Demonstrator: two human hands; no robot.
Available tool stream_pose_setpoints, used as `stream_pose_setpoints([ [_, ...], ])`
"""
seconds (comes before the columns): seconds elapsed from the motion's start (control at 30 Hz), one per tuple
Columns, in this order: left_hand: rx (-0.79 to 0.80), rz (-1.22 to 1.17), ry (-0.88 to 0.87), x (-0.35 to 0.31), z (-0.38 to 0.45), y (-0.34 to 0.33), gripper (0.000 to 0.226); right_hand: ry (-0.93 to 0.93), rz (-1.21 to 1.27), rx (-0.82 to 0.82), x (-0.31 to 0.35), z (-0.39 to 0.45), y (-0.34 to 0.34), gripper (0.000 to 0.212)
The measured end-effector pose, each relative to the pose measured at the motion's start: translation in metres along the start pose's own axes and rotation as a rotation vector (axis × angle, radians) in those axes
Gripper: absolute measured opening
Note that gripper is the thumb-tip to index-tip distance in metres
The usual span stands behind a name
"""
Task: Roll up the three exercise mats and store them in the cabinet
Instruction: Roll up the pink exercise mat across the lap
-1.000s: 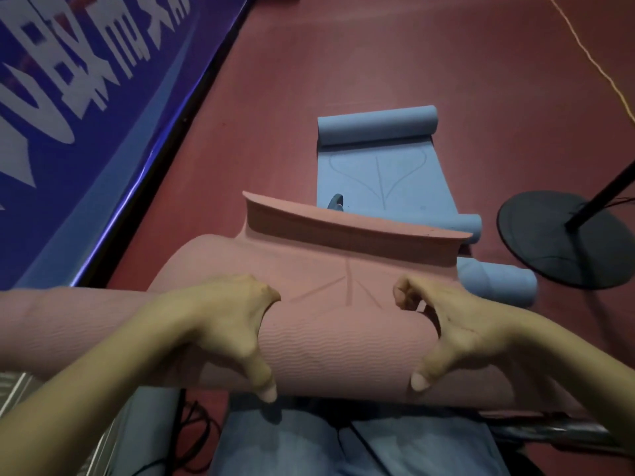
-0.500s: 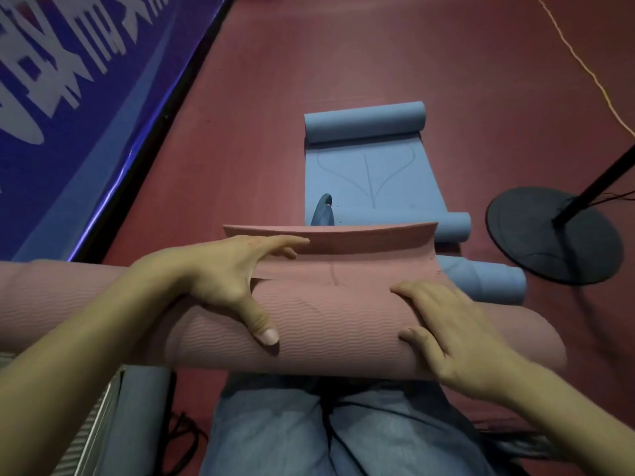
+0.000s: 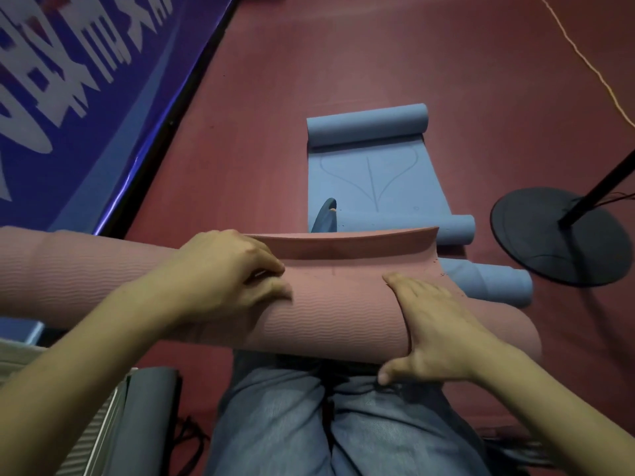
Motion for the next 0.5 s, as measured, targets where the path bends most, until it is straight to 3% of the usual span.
stream_pose_setpoints([
  [0.07, 0.176, 0.136, 0.010, -0.013, -0.009, 0.000, 0.101, 0.018, 0.031, -0.014, -0.001, 0.001, -0.003, 0.149],
  [0.13, 0.351, 0.264, 0.015, -0.025, -0.022, -0.009, 0.144, 0.029, 0.054, -0.052, -0.001, 0.000, -0.007, 0.144],
  [0.2, 0.360, 0.360, 0.034, -0.032, -0.036, -0.024, 0.165, 0.039, 0.060, -0.104, -0.001, -0.002, -0.008, 0.137],
  [0.33, 0.107, 0.342, 0.026, -0.028, -0.045, -0.034, 0.128, 0.082, 0.040, -0.169, 0.001, 0.000, 0.000, 0.125],
  [0.5, 0.217, 0.328, 0.011, -0.021, -0.029, -0.025, 0.113, 0.060, 0.204, -0.078, 0.002, 0.013, 0.013, 0.121],
])
Point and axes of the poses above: each hand's wrist, its own z-axis towards the middle knuckle, its own y-axis out of the back of the hand, x = y × z, the point moved 5 cm from there along z, towards the middle knuckle, and after that the axes turned 14 degrees about -x, right-handed, at the moved point
